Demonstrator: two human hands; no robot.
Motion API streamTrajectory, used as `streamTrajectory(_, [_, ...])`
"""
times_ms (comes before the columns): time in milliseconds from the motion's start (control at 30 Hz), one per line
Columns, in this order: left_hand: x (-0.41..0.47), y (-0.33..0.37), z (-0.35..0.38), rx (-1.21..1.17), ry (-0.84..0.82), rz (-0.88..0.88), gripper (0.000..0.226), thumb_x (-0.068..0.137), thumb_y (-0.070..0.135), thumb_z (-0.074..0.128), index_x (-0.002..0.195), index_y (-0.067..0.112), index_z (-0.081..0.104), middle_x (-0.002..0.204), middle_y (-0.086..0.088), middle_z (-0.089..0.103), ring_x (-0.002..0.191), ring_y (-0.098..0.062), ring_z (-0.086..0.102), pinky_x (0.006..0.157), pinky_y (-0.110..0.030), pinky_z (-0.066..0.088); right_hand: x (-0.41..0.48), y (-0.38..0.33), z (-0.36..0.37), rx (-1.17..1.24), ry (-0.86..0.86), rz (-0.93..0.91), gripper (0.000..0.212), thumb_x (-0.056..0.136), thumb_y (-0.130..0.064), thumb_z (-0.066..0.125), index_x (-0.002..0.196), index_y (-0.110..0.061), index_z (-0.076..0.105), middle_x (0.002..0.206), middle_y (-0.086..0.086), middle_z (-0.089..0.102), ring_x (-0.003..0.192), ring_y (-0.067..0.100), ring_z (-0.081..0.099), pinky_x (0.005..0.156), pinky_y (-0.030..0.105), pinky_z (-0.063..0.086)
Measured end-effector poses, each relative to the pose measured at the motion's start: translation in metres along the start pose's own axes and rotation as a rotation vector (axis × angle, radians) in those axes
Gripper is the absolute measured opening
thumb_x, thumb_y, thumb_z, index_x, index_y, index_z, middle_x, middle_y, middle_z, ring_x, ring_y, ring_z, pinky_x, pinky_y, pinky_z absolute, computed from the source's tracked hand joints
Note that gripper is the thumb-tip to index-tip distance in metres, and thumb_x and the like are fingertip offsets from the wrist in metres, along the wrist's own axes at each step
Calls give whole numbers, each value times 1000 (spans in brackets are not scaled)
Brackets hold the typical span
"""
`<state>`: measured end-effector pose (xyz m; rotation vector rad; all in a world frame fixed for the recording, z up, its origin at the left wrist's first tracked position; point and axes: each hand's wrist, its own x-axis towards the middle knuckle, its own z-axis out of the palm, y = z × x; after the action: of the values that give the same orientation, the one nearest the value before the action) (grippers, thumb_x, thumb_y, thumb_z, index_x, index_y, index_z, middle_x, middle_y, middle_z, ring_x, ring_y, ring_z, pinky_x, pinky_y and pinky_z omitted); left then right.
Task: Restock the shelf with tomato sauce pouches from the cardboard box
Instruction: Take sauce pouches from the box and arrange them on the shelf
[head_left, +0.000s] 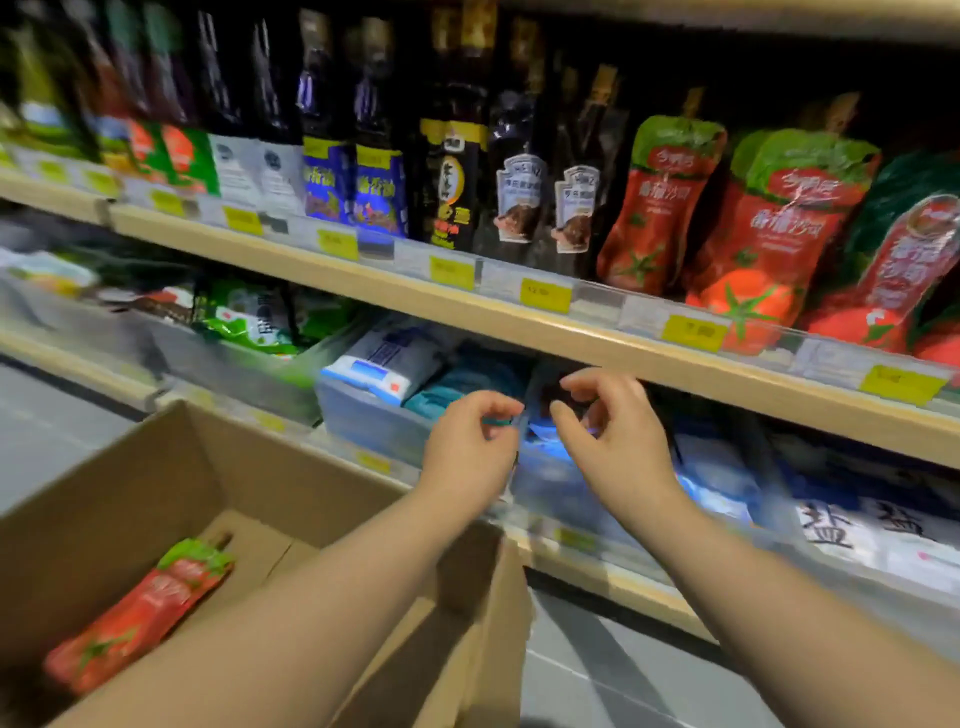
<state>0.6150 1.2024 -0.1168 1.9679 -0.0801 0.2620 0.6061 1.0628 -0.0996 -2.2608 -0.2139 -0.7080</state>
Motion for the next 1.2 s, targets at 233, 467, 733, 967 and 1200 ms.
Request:
streamTrajectory(233, [1,-104,-138,175,-32,-258,17,84,11,58,96,16,68,85,-7,67,76,-18,61,72,-24,46,-51,-45,121,96,-398,68,13,82,-19,65,87,-28,56,89,-3,56,68,7,49,65,2,34])
streamTrajectory(467, [-20,-178,-261,450,-39,-349,17,85,15,58,100,17,66,89,0,64,88,-17,58,78,-23,41,-99,-97,236,149,-750,157,14,82,-16,60,95,-18,62,88,0,56,73,9,47,61,6,31])
streamTrajectory(733, [-38,-235,-315,706,-304,-396,37,86,20,55,123,19,55,121,-1,63,110,-18,59,94,-26,45,-141,-135,361,233,-1068,607,19,90,-14,50,72,-20,51,77,6,52,57,12,43,52,17,35])
streamTrajectory(967, [-37,-261,-302,855,-646,-436,46,85,19,52,130,22,46,127,-8,55,116,-28,53,94,-36,48,-171,-141,421,354,-963,1166,27,89,-9,47,63,-12,52,61,7,51,41,12,47,38,16,35])
streamTrajectory(1200, [-36,-267,-298,921,-826,-532,39,91,17,51,129,11,49,122,-10,59,108,-27,59,90,-34,49,-180,-150,446,594,-661,1440,15,87,-5,56,100,-5,64,95,15,60,74,26,55,66,31,51])
